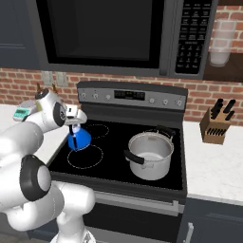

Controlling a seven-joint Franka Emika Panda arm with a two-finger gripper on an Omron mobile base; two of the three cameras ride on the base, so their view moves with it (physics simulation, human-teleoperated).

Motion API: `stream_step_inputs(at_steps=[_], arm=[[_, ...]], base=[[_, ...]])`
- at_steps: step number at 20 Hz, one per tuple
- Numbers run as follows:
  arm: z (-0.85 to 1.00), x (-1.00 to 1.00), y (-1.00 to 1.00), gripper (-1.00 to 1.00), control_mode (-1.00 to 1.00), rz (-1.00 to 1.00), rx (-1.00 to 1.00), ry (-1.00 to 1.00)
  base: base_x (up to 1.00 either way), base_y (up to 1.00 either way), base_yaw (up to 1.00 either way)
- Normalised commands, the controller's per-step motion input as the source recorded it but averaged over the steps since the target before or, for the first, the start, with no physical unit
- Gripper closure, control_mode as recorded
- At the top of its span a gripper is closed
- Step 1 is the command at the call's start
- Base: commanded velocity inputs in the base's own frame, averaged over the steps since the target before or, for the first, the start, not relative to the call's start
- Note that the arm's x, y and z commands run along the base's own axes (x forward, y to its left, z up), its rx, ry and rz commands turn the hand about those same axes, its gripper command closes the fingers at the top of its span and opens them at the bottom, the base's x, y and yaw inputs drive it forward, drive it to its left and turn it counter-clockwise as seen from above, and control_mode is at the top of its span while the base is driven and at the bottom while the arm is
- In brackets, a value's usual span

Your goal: Pick the kettle from the counter and place it on a stove burner. Then turn the burner on.

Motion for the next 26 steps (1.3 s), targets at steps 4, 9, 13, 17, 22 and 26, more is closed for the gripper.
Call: stream_step_inputs(at_steps=[4, 9, 13, 17, 22, 26], arm=[[-0.46, 0.0, 0.0, 1.0, -1.0, 0.0, 0.0, 0.0], [-0.41, 0.0, -0.04, 1.0, -1.0, 0.0, 0.0, 0.0], [-0.37, 0.0, -0.4, 1.0, -1.0, 0.0, 0.0, 0.0], [-0.1, 0.0, -0.26, 1.0, -1.0, 0.0, 0.0, 0.0], [0.0, 0.0, -0.1, 1.0, -1.0, 0.0, 0.01, 0.0], [0.0, 0.0, -0.11, 1.0, -1.0, 0.0, 0.0, 0.0]], base=[[0.0, 0.0, 0.0], [0.0, 0.0, 0.0], [0.0, 0.0, 0.0], [0.0, 0.0, 0.0], [0.0, 0.0, 0.0], [0.0, 0.0, 0.0]])
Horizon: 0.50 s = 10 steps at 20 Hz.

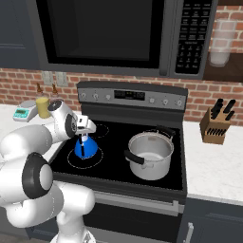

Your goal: Pick the kettle from the counter and place it on a stove burner. Then turn the burner on.

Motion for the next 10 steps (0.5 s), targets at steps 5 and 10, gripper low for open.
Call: stream_step_inputs(at_steps=[5, 10], arm=[[0.0, 0.0, -0.01, 1.0, -1.0, 0.0, 0.0, 0.0], [-0.12, 0.0, 0.0, 1.0, -1.0, 0.0, -0.03, 0.03]], base=[[0.0, 0.0, 0.0], [0.0, 0.0, 0.0]])
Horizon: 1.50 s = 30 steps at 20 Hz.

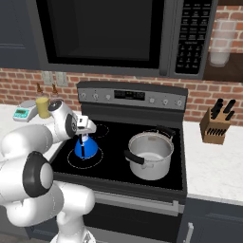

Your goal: Pick the kettle from the counter and place it on a stove burner. Then turn the burner on.

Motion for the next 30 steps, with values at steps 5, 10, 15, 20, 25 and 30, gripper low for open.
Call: stream_step_inputs(at_steps=[5, 10, 15, 20, 25, 30], arm=[[-0.04, 0.0, 0.0, -1.0, -1.0, 0.0, -0.01, 0.02], [0.0, 0.0, 0.0, -1.0, -1.0, 0.0, 0.0, 0.0], [0.03, 0.0, 0.0, -1.0, -1.0, 0.0, 0.0, 0.0], [0.28, 0.0, 0.0, -1.0, -1.0, 0.0, 0.0, -0.1], [0.65, 0.0, 0.02, -1.0, -1.0, 0.0, 0.0, -0.24], [0.67, 0.15, 0.45, -1.0, -1.0, 0.0, -0.01, -0.37]], base=[[0.0, 0.0, 0.0], [0.0, 0.0, 0.0], [0.0, 0.0, 0.0], [0.0, 0.0, 0.0], [0.0, 0.0, 0.0], [0.0, 0.0, 0.0]])
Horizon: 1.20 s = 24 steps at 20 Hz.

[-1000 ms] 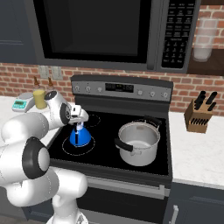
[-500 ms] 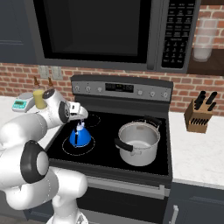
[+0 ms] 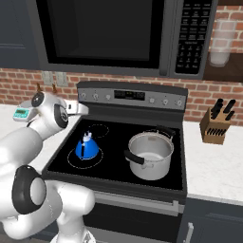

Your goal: Pick the kettle from the counter and place it on a stove burner. Then turn the burner on.

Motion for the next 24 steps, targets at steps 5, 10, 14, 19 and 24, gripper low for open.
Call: stream_step_inputs(at_steps=[5, 10, 14, 19, 24], arm=[[0.31, 0.13, 0.78, -1.0, -1.0, 0.0, -0.01, -0.26], [0.25, 0.24, 0.63, -1.0, -1.0, 0.0, 0.0, -0.04], [0.16, 0.44, 0.07, -1.0, -1.0, 0.0, 0.0, 0.18], [0.06, 0.33, 0.03, -1.0, -1.0, 0.0, 0.0, 0.13], [0.0, 0.24, 0.0, -1.0, -1.0, 0.0, 0.0, 0.0]], base=[[0.0, 0.0, 0.0], [0.0, 0.0, 0.0], [0.0, 0.0, 0.0], [0.0, 0.0, 0.0], [0.0, 0.0, 0.0]])
